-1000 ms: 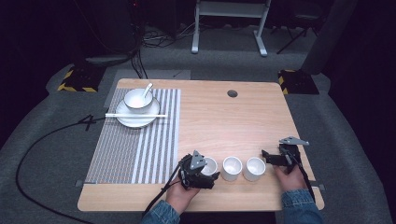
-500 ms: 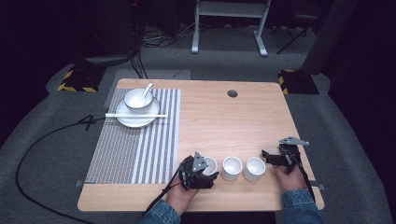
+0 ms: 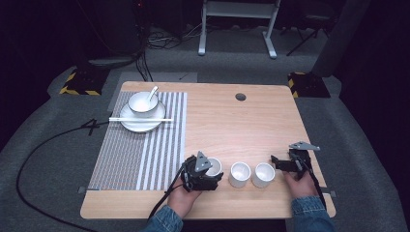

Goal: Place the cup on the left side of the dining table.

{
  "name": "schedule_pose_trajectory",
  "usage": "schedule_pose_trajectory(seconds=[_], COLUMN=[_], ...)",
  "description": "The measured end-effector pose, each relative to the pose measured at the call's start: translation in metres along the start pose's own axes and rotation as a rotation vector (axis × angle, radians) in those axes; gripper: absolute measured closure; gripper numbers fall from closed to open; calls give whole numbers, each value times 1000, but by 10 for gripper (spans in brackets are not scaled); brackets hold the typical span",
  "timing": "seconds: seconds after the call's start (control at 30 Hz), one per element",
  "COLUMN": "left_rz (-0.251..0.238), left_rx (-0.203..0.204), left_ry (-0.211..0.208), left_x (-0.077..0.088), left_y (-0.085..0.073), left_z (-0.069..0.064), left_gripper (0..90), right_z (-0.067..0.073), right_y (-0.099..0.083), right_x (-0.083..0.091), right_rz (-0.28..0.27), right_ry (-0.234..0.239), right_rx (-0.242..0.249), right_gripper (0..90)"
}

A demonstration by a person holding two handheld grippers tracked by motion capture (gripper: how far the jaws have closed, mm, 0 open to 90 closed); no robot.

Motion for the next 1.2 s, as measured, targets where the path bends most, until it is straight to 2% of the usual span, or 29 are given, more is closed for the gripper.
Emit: schedule_pose_trajectory(seconds=[0.47,0.63,0.77,1.0,1.2], left_rz=[-17,-5,-23,-29,-54], left_rx=[7,8,24,32,51], left_ry=[2,13,10,32,38], left_x=[18,23,29,37,46], left_y=[16,20,24,30,35], left_z=[12,18,21,33,42], left_gripper=[271,271,271,272,272], right_z=[0,0,0,0,0], right_y=[0,0,0,0,0], right_x=[0,0,0,0,0], right_rz=[0,0,0,0,0], right_ry=[0,0,0,0,0], right_rx=[0,0,0,0,0], right_gripper=[131,132,132,132,132])
Point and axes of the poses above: each handheld gripper's, and its own axes: x roughly backward along the jaws, y roughly out of its top, z roughly to its left, the point moved 2 cm from there along -x, roughly forward along the jaws, and after that the axes turned 15 degrees about x, right-handed, at the moved point
